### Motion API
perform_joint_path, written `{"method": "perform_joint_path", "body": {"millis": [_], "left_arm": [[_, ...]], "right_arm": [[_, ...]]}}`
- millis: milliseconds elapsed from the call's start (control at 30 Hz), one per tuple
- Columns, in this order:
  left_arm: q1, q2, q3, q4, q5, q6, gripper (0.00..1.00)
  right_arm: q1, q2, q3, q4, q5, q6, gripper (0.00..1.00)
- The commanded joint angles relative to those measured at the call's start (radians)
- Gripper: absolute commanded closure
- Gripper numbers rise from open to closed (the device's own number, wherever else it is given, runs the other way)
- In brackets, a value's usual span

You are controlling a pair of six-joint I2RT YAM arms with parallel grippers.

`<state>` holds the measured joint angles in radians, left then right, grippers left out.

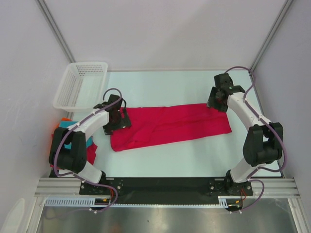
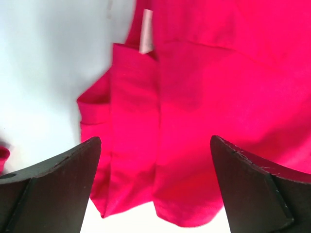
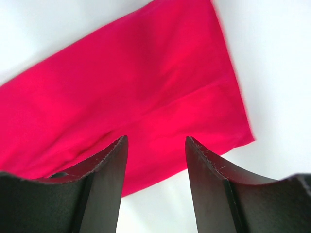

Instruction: Fold and stack the t-shirts

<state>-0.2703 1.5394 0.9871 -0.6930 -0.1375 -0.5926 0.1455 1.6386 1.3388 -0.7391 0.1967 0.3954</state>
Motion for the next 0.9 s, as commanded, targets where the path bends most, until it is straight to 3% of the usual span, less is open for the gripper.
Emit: {"method": "perform_joint_path", "body": {"millis": [0, 200, 533, 600, 633, 667, 733, 867], "left_arm": [[0.022, -0.033, -0.048, 0.038, -0.033, -0.064, 0.00], [0.029, -0.027, -0.102, 0.067, -0.033, -0.118, 0.00], [0.028, -0.067, -0.275, 0.266, 0.061, -0.250, 0.04], [0.028, -0.048, -0.277, 0.291, 0.096, -0.246, 0.24], [0.028, -0.042, -0.275, 0.309, 0.105, -0.243, 0.45], [0.028, -0.026, -0.260, 0.306, 0.111, -0.245, 0.88], [0.028, -0.007, -0.236, 0.293, 0.115, -0.234, 1.00], [0.046, 0.013, -0.151, 0.251, 0.098, -0.223, 1.00]], "right_arm": [[0.068, -0.055, -0.039, 0.013, -0.065, 0.028, 0.44], [0.163, -0.106, -0.061, 0.001, -0.098, 0.031, 0.44], [0.177, -0.183, -0.061, -0.049, -0.082, 0.005, 0.44], [0.177, -0.181, -0.058, -0.046, -0.083, 0.008, 0.44], [0.177, -0.177, -0.056, -0.043, -0.083, 0.014, 0.44], [0.177, -0.171, -0.052, -0.037, -0.085, 0.017, 0.44], [0.178, -0.148, -0.046, -0.032, -0.088, 0.023, 0.44], [0.186, -0.102, -0.018, -0.032, -0.082, 0.026, 0.44]]}}
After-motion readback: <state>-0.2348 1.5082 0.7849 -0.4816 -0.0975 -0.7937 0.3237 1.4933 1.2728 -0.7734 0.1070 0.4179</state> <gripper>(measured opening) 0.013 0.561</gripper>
